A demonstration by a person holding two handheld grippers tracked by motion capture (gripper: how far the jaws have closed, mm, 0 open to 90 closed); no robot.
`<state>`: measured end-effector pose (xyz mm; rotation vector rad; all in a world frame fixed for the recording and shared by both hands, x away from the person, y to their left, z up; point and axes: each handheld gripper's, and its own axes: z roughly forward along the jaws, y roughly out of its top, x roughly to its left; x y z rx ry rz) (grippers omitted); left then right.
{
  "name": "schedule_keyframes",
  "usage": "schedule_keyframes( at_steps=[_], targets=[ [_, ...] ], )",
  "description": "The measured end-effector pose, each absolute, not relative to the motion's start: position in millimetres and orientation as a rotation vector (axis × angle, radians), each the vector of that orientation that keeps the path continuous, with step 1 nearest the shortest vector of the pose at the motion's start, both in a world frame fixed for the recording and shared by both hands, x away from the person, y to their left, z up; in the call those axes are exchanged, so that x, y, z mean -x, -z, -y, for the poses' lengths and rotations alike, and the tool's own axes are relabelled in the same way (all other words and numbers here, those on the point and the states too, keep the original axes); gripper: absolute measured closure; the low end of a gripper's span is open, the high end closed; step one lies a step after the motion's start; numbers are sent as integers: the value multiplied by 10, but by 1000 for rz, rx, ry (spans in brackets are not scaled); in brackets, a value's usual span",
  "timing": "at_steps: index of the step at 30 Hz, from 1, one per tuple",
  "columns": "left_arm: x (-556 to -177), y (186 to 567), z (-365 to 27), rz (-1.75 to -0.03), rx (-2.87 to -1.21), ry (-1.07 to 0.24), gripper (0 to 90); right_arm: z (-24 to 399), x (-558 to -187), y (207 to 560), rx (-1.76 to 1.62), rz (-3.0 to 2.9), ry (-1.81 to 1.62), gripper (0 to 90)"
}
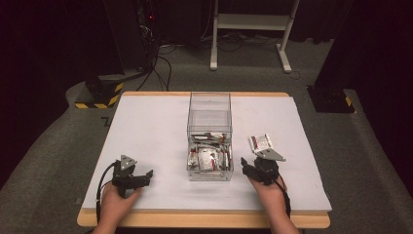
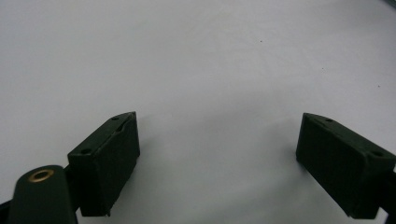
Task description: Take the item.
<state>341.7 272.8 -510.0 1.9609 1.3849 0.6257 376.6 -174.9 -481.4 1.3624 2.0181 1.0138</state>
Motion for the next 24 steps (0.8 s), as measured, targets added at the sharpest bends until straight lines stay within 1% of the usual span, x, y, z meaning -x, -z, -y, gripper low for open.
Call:
schedule_keyframes(
  at_steps=[7, 9, 15, 24],
  targets=[
    [-3417, 5102, -2724, -1388, -1954, -625, 137, 1720, -3798, 4972, -1395, -2095, -935, 286],
    [-3417, 5102, -2725, -1387, -1956, -627, 137, 1700, -3813, 5022, -1395, -2133, -899, 245],
    [-3416, 5103, -2723, -1387, -1953, -626, 137, 1687, -3806, 5047, -1386, -2123, -879, 228],
    [-3415, 5103, -2723, -1388, -1953, -626, 137, 1689, -3806, 5048, -1392, -2122, -883, 228]
  ],
)
